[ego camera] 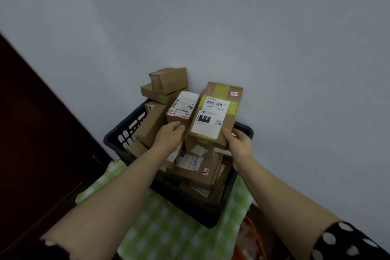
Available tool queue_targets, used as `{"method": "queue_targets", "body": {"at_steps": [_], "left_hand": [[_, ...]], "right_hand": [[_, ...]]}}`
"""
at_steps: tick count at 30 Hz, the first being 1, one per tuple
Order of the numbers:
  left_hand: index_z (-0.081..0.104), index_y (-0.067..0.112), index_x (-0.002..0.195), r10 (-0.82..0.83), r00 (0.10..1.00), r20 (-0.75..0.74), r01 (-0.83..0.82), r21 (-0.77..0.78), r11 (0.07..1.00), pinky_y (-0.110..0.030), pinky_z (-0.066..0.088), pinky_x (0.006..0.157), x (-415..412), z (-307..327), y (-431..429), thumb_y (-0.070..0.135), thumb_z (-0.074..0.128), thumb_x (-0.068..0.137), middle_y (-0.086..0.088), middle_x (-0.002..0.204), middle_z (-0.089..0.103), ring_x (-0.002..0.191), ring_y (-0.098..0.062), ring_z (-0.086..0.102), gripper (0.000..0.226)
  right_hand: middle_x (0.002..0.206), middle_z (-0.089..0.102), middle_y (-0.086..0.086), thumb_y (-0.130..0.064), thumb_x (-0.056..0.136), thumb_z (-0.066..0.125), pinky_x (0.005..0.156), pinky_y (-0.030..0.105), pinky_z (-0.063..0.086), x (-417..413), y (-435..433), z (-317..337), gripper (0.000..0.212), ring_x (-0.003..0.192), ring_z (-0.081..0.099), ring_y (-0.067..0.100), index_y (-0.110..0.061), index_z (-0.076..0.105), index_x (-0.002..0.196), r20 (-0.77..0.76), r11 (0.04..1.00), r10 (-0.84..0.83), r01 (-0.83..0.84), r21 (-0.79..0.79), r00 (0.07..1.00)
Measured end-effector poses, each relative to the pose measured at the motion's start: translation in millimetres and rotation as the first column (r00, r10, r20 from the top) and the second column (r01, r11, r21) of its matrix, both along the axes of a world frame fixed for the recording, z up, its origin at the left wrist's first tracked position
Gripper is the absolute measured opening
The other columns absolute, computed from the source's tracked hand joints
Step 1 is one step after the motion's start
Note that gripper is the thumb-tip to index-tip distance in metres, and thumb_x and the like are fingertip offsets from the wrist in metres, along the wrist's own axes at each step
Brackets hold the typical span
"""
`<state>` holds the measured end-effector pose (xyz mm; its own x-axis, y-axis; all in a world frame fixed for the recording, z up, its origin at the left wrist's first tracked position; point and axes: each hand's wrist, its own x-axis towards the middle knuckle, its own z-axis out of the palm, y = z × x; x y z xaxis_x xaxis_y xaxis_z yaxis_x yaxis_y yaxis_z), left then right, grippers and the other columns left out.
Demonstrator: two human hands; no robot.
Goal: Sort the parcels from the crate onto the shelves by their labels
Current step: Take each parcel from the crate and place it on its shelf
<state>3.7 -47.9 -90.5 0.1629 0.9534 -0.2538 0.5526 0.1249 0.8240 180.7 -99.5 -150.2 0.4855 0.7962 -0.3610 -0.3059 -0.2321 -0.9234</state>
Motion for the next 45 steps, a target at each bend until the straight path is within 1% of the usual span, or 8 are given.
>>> {"method": "queue_targets", "body": {"at_steps": [5, 10, 14, 16, 21, 30, 39, 45], "left_hand": [[0.053, 0.006, 0.133, 0.072, 0.993, 0.098, -0.069, -0.028, 0.997, -0.037, 0.042, 0.103, -30.9, 29.5, -10.5, 0.041, 0.057, 0.091, -0.006, 0.135, 0.055, 0.12, -0.022, 0.053, 0.055], [0.06, 0.013, 0.12, 0.148, 0.961, 0.233, -0.148, -0.02, 0.989, -0.019, 0.049, 0.081, -91.6, 58.8, -37.5, 0.022, 0.059, 0.093, 0.0, 0.119, 0.063, 0.097, -0.011, 0.06, 0.029], [0.046, -0.001, 0.134, 0.304, 0.91, 0.282, -0.323, 0.022, 0.946, -0.025, 0.052, 0.086, -180.4, 77.8, -76.3, 0.012, 0.068, 0.086, -0.006, 0.119, 0.063, 0.096, -0.016, 0.063, 0.054], [0.043, -0.002, 0.138, 0.364, 0.888, 0.281, -0.382, 0.01, 0.924, -0.033, 0.05, 0.094, -232.7, 88.1, -104.2, 0.012, 0.073, 0.081, -0.01, 0.12, 0.064, 0.105, -0.021, 0.063, 0.065], [0.062, 0.005, 0.117, 0.488, 0.826, 0.282, -0.508, -0.003, 0.861, -0.034, 0.054, 0.088, -356.5, 110.7, -194.1, 0.007, 0.07, 0.082, -0.009, 0.108, 0.069, 0.099, -0.021, 0.066, 0.037], [0.066, 0.013, 0.105, 0.715, 0.624, 0.314, -0.76, 0.034, 0.649, -0.036, 0.054, 0.088, -524.7, 123.9, -370.8, 0.005, 0.071, 0.08, -0.005, 0.1, 0.072, 0.095, -0.019, 0.069, 0.027], [0.067, 0.005, 0.107, 0.87, 0.327, 0.369, -0.942, 0.054, 0.332, -0.032, 0.057, 0.077, -600.5, 127.4, -500.8, 0.005, 0.071, 0.081, -0.005, 0.098, 0.074, 0.094, -0.022, 0.07, 0.027], [0.067, 0.006, 0.102, 0.913, 0.149, 0.379, -0.989, 0.065, 0.135, -0.043, 0.054, 0.09, -596.1, 139.9, -549.2, 0.006, 0.072, 0.08, -0.009, 0.101, 0.072, 0.095, -0.025, 0.069, 0.022]], "right_hand": [[0.11, 0.068, 0.011, -0.012, 0.087, 0.066, 0.083, 0.036, 0.056, -21.7, -18.0, 23.1, 0.048, 0.097, 0.068, 0.023, -0.005, 0.051, 0.132, -0.103, 0.985, 0.123, -0.108, 0.137, 0.987], [0.109, 0.069, 0.01, 0.0, 0.084, 0.065, 0.081, 0.035, 0.057, -80.1, -16.4, 50.9, 0.046, 0.101, 0.066, 0.027, -0.004, 0.053, 0.128, -0.159, 0.911, 0.368, -0.322, 0.257, 0.916], [0.102, 0.071, 0.012, 0.006, 0.082, 0.063, 0.074, 0.035, 0.058, -160.4, -22.6, 69.9, 0.04, 0.094, 0.068, 0.027, -0.003, 0.056, 0.12, -0.206, 0.834, 0.526, -0.454, 0.312, 0.825], [0.096, 0.072, 0.012, 0.004, 0.076, 0.067, 0.069, 0.033, 0.059, -206.1, -30.2, 77.2, 0.042, 0.087, 0.069, 0.026, -0.002, 0.058, 0.117, -0.19, 0.763, 0.626, -0.544, 0.349, 0.757], [0.116, 0.067, 0.017, -0.015, 0.062, 0.08, 0.094, 0.044, 0.05, -332.4, -62.6, 106.3, 0.068, 0.108, 0.063, 0.03, 0.0, 0.057, 0.124, -0.03, 0.487, 0.86, -0.801, 0.348, 0.509], [0.109, 0.071, 0.002, -0.01, 0.082, 0.07, 0.099, 0.044, 0.046, -550.5, -155.8, 142.1, 0.032, 0.107, 0.064, 0.02, -0.016, 0.064, 0.113, 0.13, 0.173, 0.965, -0.923, 0.343, 0.229], [0.114, 0.068, 0.003, -0.008, 0.081, 0.072, 0.093, 0.029, 0.05, -676.2, -256.2, 162.6, 0.042, 0.108, 0.063, 0.013, -0.014, 0.06, 0.12, 0.228, -0.154, 0.971, -0.923, 0.352, -0.075], [0.103, 0.072, 0.0, -0.005, 0.081, 0.07, 0.08, 0.023, 0.054, -714.6, -287.6, 177.9, 0.035, 0.096, 0.067, 0.011, -0.015, 0.062, 0.114, 0.259, -0.351, 0.928, -0.861, 0.367, -0.267]]}}
